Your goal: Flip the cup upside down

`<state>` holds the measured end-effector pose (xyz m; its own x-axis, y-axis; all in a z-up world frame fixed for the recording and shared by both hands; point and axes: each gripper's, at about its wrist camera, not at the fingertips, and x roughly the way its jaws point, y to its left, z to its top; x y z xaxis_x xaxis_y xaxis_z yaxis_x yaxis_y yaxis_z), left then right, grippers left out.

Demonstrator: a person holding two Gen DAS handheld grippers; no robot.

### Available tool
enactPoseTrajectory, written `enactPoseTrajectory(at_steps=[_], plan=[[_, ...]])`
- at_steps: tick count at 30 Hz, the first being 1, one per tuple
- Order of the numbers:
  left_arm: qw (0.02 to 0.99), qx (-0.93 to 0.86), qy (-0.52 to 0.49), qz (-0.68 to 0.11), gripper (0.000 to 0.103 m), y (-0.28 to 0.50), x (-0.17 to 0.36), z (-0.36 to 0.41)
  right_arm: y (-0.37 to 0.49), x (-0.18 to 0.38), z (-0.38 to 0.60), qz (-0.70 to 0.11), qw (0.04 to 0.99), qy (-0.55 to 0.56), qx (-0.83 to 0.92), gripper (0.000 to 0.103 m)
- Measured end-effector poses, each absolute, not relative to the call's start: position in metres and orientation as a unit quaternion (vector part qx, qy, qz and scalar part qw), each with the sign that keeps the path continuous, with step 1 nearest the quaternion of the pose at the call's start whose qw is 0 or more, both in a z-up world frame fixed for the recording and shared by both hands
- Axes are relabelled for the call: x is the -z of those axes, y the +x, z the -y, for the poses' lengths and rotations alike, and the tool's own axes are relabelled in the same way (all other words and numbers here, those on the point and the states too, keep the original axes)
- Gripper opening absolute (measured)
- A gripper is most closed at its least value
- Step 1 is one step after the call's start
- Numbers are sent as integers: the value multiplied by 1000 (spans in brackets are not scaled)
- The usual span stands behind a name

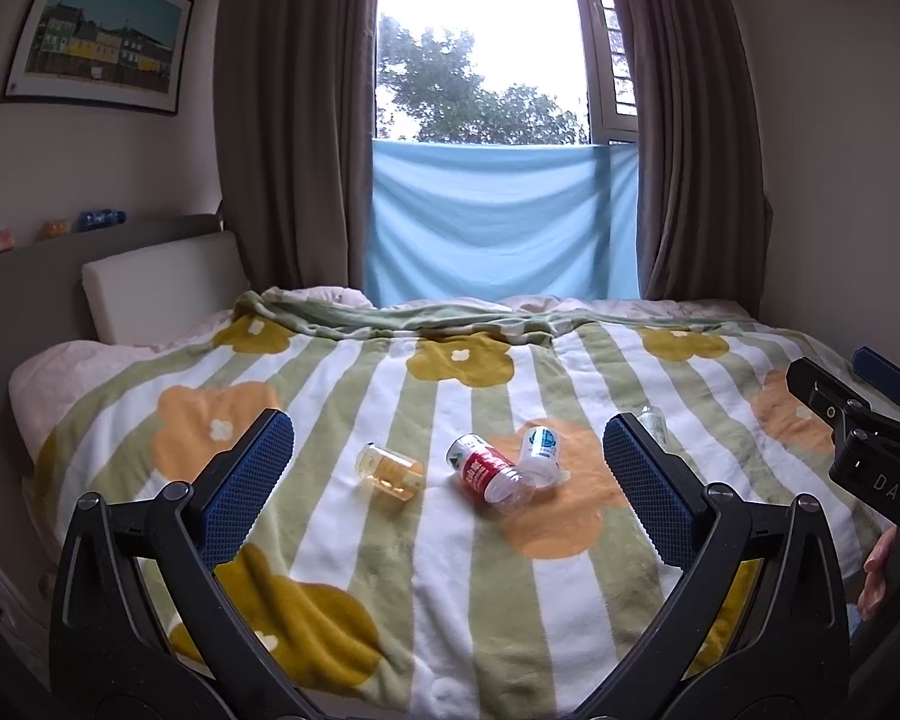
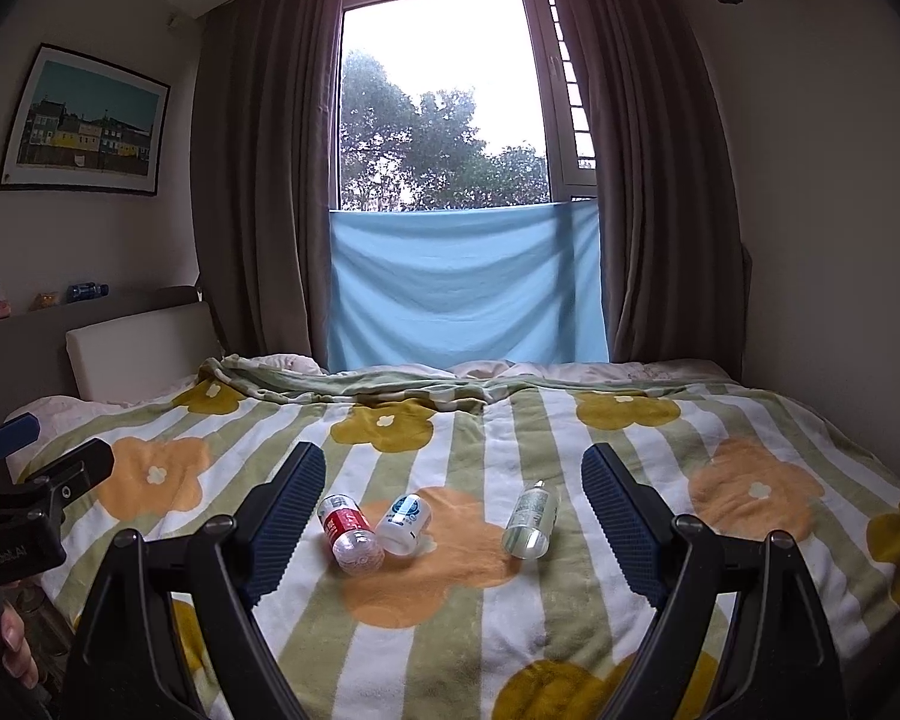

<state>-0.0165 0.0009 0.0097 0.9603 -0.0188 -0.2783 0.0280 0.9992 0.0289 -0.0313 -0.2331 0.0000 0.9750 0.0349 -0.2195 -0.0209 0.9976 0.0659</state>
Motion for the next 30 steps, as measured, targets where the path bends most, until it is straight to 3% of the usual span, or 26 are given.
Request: enactPoseTrajectory(at_steps=[8,10,11,30], plan=[[989,14,15,-144,103,-14,-8,2,-31,0,234,-108,994,32,-9,86],[989,15,15,-144,103,-14,-8,1,-31,0,234,-108,994,33,-8,101],[989,15,14,-144,103,-14,-8,2,-32,0,233,-107,994,33,-7,103],[989,15,13,-144,103,-14,-7,1,-32,1,235,-105,994,29,-4,103]])
